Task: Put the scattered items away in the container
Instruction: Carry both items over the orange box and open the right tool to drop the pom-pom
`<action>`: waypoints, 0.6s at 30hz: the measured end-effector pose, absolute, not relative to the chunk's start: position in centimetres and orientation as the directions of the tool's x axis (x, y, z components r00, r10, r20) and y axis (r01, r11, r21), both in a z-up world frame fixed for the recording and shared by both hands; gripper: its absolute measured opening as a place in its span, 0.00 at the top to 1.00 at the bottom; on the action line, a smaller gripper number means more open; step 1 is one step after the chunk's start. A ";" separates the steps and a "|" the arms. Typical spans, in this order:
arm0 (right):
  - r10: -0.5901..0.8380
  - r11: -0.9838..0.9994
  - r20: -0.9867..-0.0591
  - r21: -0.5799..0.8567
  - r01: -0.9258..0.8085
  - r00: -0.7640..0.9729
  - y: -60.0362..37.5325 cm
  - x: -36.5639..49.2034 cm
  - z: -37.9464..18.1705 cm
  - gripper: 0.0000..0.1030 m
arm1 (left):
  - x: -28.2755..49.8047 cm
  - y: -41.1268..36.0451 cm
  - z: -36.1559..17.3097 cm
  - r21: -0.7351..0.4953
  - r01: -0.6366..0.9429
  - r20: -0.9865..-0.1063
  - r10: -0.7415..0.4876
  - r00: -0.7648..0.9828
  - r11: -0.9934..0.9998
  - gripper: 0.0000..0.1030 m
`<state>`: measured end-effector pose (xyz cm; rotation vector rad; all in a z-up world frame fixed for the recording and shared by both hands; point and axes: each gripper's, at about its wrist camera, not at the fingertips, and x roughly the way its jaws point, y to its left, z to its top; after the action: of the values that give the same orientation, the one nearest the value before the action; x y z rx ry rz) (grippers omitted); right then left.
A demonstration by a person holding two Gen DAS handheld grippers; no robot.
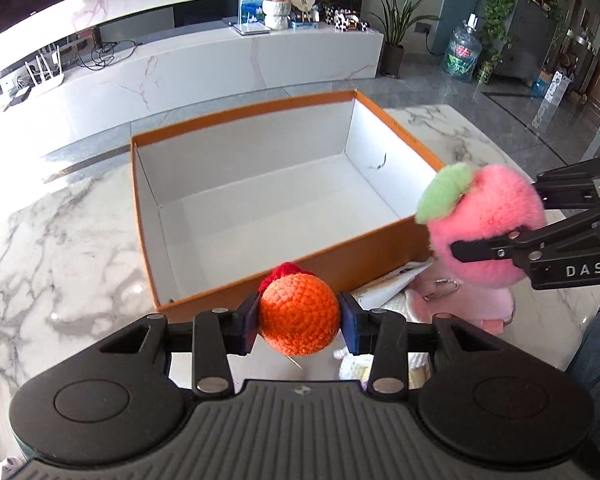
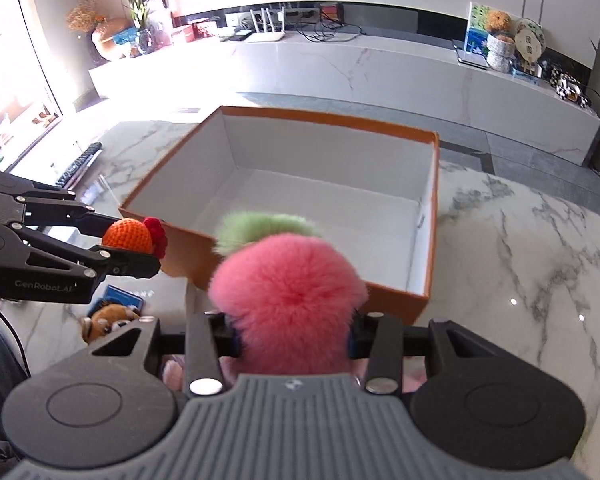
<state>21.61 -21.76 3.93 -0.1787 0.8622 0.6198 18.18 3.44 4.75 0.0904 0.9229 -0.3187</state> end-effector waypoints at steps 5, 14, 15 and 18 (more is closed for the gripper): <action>0.495 0.761 -0.725 0.095 -0.642 0.479 -18.7 23.2 6.6 0.56 | 20.2 3.0 7.2 0.039 0.288 -0.799 -0.143 0.584 0.957 0.55; 0.502 0.681 -0.760 0.054 -0.730 0.413 -14.4 28.7 7.6 0.56 | 23.9 1.8 8.5 0.175 0.437 -0.823 -0.113 0.557 0.883 0.55; 0.490 0.671 -0.774 0.042 -0.740 0.401 -14.1 29.4 7.2 0.56 | 24.2 1.5 7.9 0.188 0.450 -0.830 -0.104 0.548 0.873 0.55; 0.465 0.637 -0.815 0.039 -0.770 0.344 -13.2 31.2 5.3 0.56 | 25.2 0.7 6.2 0.221 0.490 -0.847 -0.083 0.524 0.844 0.55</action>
<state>31.24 -13.19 5.26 -0.3857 0.9074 0.8280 25.25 0.71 6.20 0.4697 0.9651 -0.3578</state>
